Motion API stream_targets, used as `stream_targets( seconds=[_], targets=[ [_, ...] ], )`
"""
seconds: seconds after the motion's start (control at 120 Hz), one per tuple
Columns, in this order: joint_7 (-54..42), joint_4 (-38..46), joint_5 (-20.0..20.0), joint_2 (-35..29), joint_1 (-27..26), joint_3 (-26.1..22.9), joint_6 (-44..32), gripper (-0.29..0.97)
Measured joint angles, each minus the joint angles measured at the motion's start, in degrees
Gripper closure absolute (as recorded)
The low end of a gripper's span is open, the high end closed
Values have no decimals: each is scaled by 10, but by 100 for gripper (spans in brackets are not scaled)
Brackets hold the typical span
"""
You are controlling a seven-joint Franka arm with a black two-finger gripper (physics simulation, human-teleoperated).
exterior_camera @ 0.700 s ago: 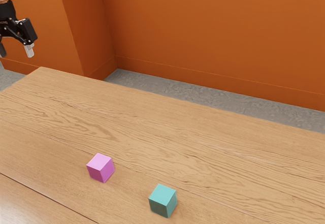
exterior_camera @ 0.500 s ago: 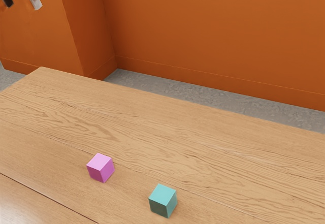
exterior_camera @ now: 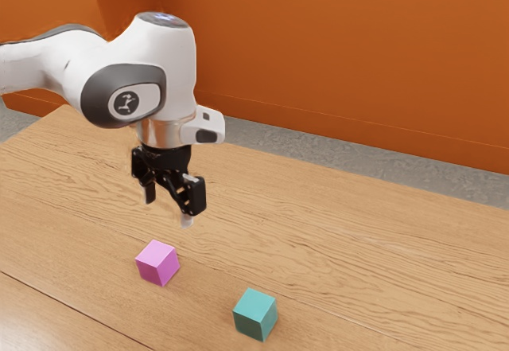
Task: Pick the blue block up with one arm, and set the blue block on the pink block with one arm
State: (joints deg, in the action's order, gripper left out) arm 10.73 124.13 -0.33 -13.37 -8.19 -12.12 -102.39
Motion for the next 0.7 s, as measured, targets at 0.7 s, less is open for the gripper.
stream_targets(
  seconds=[0.7],
  targets=[
    [61,126,-120,126,-3,-46,-422,0]
  ],
)
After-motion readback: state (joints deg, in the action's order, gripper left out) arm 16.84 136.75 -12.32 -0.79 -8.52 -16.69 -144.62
